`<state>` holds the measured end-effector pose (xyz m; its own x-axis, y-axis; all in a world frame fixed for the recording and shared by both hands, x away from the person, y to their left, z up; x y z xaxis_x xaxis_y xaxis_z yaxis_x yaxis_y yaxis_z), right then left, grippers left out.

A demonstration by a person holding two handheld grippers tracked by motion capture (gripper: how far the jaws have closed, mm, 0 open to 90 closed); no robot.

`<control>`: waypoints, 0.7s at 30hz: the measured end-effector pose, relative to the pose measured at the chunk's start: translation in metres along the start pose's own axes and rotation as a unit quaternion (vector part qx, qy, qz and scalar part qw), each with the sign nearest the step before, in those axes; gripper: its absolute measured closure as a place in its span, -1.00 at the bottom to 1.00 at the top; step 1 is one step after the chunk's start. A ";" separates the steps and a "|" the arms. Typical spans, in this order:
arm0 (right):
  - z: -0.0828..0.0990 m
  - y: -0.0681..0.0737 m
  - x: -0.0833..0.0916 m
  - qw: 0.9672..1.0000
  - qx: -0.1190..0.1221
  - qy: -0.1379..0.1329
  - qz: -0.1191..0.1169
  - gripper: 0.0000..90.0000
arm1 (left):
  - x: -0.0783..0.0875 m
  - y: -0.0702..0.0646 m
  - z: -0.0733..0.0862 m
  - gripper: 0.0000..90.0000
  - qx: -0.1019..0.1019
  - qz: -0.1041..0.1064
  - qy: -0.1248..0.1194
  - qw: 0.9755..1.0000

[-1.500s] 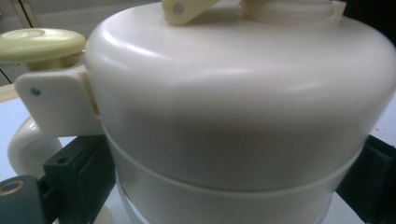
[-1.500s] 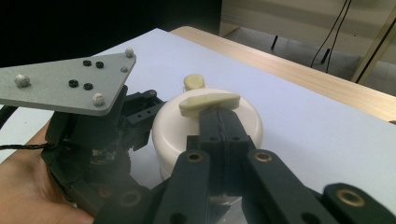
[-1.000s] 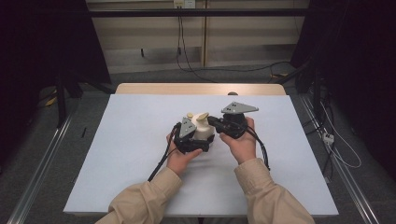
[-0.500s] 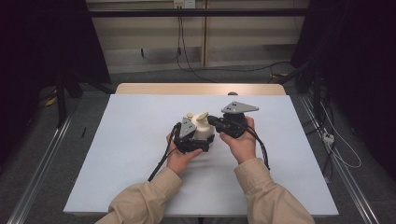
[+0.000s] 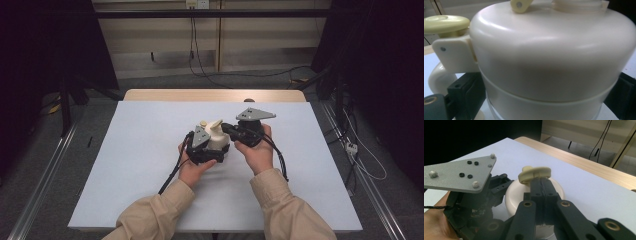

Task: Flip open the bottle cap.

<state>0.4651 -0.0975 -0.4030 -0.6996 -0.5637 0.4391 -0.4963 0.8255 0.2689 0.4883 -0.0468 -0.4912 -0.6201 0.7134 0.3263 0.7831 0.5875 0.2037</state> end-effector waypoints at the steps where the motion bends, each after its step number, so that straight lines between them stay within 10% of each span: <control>1: 0.000 0.000 0.000 1.000 -0.001 0.001 0.000 1.00 | 0.000 0.000 0.000 -0.89 0.000 0.000 0.000 1.000; 21: 0.000 0.001 -0.004 1.000 -0.001 0.000 0.000 1.00 | 0.000 0.000 0.000 -0.89 0.001 0.000 0.000 1.000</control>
<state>0.4671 -0.0943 -0.4045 -0.7000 -0.5637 0.4385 -0.4955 0.8255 0.2702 0.4883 -0.0470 -0.4912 -0.6207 0.7133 0.3254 0.7826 0.5885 0.2029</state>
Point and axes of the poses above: each handheld gripper's, and its own axes: x roughly backward along the jaws, z roughly out of its underside, y roughly to its left, the point moved 10 cm from there along -x, roughly forward along the jaws, and after that the axes turned 14 degrees about -x, right-handed, at the moved point
